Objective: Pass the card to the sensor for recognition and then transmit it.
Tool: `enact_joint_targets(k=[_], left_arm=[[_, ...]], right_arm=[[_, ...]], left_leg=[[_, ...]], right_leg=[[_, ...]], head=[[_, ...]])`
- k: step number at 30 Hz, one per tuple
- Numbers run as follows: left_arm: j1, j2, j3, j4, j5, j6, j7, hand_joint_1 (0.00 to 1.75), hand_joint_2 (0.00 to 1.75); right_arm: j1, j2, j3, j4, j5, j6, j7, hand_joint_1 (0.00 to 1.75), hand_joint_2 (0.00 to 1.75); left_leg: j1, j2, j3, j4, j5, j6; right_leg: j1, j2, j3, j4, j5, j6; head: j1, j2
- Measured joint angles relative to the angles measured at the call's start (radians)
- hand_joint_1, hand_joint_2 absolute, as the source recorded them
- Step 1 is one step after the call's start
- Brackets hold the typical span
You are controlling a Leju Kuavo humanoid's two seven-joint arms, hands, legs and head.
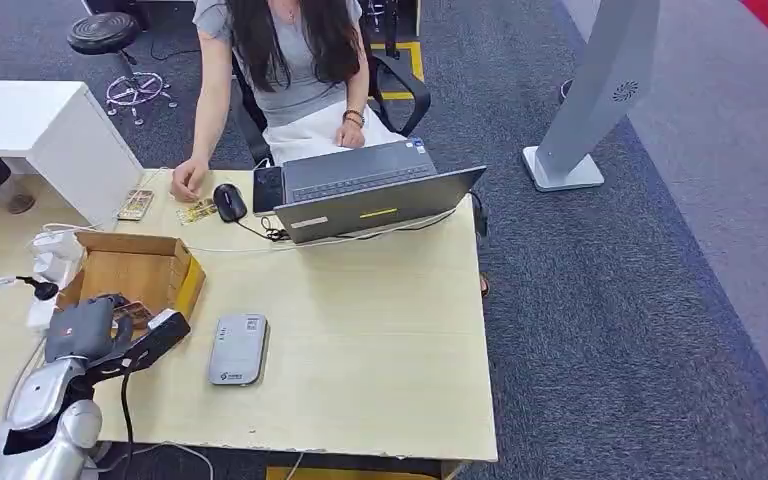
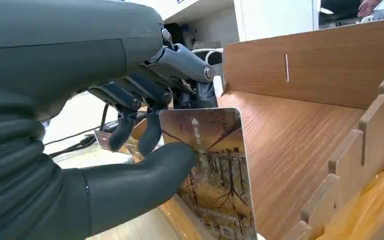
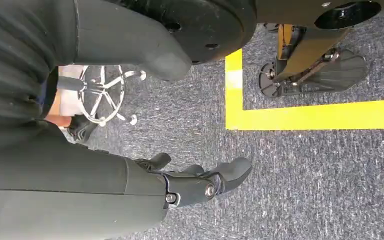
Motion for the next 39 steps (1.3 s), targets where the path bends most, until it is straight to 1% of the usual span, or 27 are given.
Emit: enact_joint_targets(k=[6, 14, 21, 36, 39], left_arm=[[0.000, 0.013, 0.000, 0.000, 0.025, -0.021, -0.009, 1.75, 1.75], [-0.004, 0.023, 0.000, 0.001, 0.042, -0.027, -0.009, 1.75, 1.75], [-0.089, 0.026, 0.000, 0.029, 0.046, -0.021, -0.009, 1.75, 1.75], [-0.103, 0.026, 0.000, 0.052, 0.043, -0.013, -0.011, 1.75, 1.75], [-0.139, 0.026, -0.002, 0.061, 0.031, 0.002, -0.014, 1.75, 1.75]], right_arm=[[0.000, 0.000, -0.005, 0.000, 0.008, 0.001, 0.000, 0.00, 1.75], [0.000, 0.000, -0.008, 0.000, 0.020, 0.003, -0.003, 0.00, 1.75], [-0.002, 0.000, -0.014, 0.000, 0.033, 0.005, -0.004, 0.00, 1.75], [-0.002, 0.000, -0.021, 0.000, 0.035, 0.007, -0.006, 0.00, 1.75], [-0.002, 0.000, -0.022, 0.000, 0.046, 0.013, -0.009, 0.00, 1.75]], left_leg=[[0.000, 0.000, 0.000, 0.000, 0.000, 0.000], [0.000, 0.000, 0.000, 0.000, 0.000, 0.000], [0.000, 0.000, 0.000, 0.000, 0.001, 0.001], [0.000, 0.001, 0.001, 0.000, 0.001, 0.001], [0.000, 0.000, 0.000, 0.000, 0.002, 0.001]], right_leg=[[0.000, 0.000, 0.000, 0.000, 0.000, 0.000], [0.000, 0.000, 0.000, 0.000, 0.000, 0.000], [0.000, 0.000, 0.001, 0.000, 0.001, -0.001], [0.000, 0.000, 0.000, 0.000, 0.001, 0.000], [0.000, -0.001, 0.000, 0.000, 0.001, 0.000]], head=[[0.000, 0.000], [0.000, 0.000], [0.000, 0.000], [0.000, 0.000], [0.000, 0.000]])
